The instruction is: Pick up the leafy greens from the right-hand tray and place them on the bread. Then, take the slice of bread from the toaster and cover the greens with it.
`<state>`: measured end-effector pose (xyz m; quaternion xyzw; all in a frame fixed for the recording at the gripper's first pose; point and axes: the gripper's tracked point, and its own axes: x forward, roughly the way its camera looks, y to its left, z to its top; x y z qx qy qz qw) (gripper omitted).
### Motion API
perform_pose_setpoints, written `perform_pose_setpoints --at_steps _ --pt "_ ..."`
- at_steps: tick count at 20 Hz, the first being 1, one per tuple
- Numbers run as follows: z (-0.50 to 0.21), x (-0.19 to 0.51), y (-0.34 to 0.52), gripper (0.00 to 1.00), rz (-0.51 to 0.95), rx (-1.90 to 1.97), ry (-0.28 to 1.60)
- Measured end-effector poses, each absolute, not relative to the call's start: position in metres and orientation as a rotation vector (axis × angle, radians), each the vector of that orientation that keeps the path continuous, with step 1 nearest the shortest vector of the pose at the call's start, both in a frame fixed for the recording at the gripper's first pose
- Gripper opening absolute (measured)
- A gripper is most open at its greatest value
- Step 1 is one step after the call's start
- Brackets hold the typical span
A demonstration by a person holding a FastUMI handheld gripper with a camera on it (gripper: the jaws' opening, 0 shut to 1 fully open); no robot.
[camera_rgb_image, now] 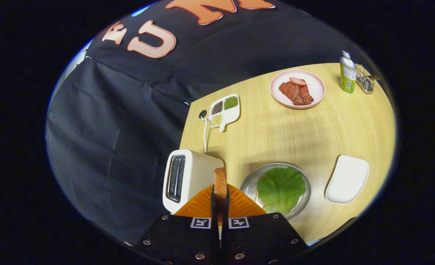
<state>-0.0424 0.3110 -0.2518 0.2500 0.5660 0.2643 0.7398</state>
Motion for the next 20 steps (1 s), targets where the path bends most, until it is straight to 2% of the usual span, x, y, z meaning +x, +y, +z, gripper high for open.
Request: perform_pose_setpoints --at_steps 7,10,14,18,19,20 --pt "-0.336 -0.065 0.292 0.04 0.559 0.549 1.319" --pt "-0.346 -0.063 0.283 0.04 0.561 0.531 1.288" --pt "-0.37 -0.064 0.262 0.16 0.524 0.424 1.298" --pt "-0.382 -0.059 0.244 0.33 0.493 0.276 1.236" --pt "-0.383 -0.057 0.239 0.41 0.482 0.238 1.219" --pt "-0.382 -0.056 0.236 0.45 0.48 0.211 1.201"
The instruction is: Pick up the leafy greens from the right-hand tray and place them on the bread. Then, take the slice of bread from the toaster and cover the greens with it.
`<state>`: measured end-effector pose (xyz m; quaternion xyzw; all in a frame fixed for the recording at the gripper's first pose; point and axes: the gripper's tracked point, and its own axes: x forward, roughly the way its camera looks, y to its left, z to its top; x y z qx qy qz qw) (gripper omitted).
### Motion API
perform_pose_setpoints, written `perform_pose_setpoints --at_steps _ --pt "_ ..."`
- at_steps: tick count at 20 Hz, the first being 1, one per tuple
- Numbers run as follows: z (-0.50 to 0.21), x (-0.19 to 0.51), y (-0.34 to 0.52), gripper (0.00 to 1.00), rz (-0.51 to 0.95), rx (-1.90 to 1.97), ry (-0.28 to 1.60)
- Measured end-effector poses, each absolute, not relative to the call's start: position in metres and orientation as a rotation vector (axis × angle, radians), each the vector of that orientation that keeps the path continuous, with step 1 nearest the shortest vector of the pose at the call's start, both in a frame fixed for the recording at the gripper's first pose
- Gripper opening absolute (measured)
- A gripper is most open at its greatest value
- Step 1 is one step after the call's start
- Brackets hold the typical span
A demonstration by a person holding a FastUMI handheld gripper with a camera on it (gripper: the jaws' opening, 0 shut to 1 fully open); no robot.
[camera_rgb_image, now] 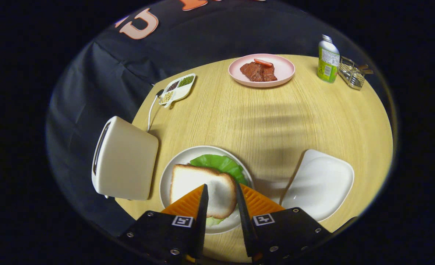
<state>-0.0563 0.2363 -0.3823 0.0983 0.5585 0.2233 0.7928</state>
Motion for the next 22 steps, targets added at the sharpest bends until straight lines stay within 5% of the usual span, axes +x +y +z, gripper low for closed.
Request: perform_pose_setpoints --at_steps 6,11,22 --pt "-0.324 -0.026 0.227 0.58 0.48 0.216 1.002" --pt "-0.228 0.018 0.216 0.89 0.488 0.223 0.702" --pt "-0.018 0.047 0.161 0.98 0.386 0.178 0.144"
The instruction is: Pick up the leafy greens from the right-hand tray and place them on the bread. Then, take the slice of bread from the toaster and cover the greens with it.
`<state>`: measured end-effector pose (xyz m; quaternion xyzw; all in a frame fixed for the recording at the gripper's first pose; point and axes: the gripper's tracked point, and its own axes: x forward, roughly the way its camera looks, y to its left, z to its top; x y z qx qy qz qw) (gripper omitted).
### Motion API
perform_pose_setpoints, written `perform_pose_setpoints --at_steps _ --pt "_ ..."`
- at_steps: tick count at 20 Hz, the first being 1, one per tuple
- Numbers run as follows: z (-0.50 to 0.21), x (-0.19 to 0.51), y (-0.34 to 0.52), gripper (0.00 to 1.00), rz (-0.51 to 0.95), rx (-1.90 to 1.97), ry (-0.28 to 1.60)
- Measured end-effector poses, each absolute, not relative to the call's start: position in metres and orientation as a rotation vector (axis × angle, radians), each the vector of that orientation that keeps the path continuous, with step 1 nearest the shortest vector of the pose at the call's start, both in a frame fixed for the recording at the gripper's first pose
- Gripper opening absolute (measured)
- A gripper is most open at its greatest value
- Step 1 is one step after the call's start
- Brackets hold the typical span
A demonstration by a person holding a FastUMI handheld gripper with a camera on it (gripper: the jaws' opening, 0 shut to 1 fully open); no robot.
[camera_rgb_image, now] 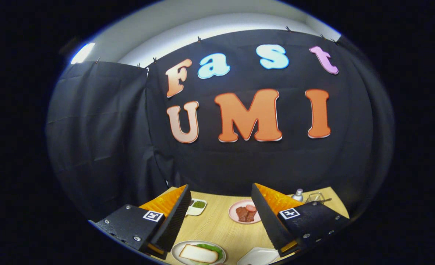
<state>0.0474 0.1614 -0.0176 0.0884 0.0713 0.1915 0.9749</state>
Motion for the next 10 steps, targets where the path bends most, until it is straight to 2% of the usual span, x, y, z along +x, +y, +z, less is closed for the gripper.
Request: perform_pose_setpoints --at_steps 4,10 --pt "0.015 0.054 0.142 0.98 0.333 0.171 0.024" --pt "0.002 0.059 0.111 0.98 0.221 0.127 0.015"
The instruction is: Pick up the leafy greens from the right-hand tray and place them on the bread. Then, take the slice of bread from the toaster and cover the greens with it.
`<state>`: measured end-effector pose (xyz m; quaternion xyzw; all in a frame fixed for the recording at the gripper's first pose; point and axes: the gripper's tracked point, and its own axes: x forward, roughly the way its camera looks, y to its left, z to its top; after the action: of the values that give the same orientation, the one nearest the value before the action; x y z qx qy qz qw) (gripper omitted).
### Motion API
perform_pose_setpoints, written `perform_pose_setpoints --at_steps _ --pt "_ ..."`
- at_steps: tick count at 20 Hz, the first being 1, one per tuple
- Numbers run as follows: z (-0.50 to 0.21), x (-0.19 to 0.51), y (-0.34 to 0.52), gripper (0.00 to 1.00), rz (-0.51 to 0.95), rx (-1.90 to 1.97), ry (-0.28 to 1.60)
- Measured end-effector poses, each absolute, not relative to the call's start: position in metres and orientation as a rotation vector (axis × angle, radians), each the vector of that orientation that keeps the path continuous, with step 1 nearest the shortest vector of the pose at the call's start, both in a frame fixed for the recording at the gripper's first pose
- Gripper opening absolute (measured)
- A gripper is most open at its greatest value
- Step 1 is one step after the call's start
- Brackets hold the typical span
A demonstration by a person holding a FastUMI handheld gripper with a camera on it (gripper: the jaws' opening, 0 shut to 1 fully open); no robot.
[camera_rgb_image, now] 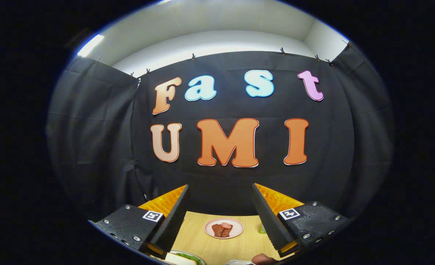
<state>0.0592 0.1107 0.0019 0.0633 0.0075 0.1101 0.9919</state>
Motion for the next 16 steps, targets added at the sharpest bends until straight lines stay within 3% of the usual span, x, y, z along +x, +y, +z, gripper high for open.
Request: perform_pose_setpoints --at_steps 16 --pt "0.003 0.053 0.11 0.99 0.206 0.039 -0.03"
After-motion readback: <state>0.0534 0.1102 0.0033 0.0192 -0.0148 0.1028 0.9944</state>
